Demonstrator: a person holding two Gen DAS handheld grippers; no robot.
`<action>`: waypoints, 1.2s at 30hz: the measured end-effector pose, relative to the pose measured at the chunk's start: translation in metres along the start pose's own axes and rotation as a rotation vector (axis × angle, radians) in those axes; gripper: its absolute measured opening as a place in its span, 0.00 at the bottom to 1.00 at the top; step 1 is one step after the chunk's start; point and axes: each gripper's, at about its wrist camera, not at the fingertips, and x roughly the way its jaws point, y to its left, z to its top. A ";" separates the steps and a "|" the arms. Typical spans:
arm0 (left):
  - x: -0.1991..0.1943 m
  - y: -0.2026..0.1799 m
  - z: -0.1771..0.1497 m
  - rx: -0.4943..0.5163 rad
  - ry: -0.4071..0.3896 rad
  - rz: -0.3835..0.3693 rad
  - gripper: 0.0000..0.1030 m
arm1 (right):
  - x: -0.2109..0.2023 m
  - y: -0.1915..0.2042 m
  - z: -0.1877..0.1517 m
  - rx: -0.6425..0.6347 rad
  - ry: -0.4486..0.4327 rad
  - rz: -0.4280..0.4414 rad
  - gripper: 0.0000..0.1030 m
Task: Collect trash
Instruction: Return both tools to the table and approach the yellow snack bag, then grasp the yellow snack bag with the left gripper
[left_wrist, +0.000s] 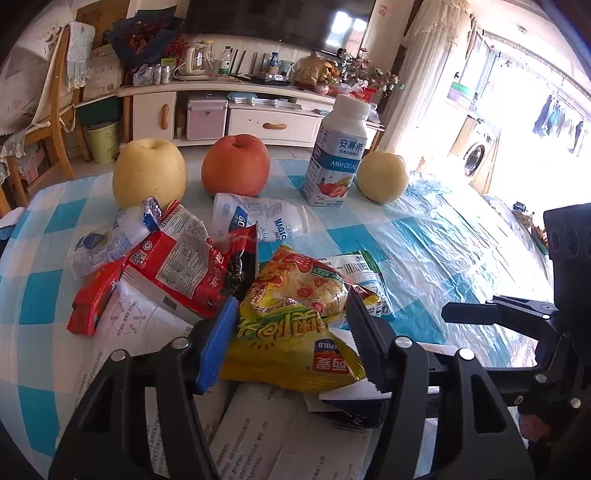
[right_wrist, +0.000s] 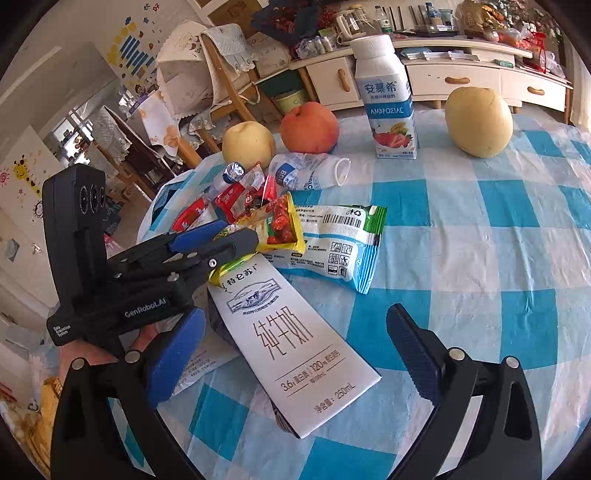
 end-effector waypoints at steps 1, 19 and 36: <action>0.000 0.001 -0.001 -0.010 0.001 -0.004 0.54 | 0.001 0.001 -0.001 -0.006 0.011 0.002 0.95; 0.002 -0.008 -0.009 0.017 0.028 0.019 0.63 | 0.022 0.022 -0.016 -0.147 0.114 -0.010 0.72; -0.021 -0.002 -0.022 -0.076 0.010 0.043 0.36 | 0.025 0.033 -0.021 -0.158 0.103 -0.030 0.59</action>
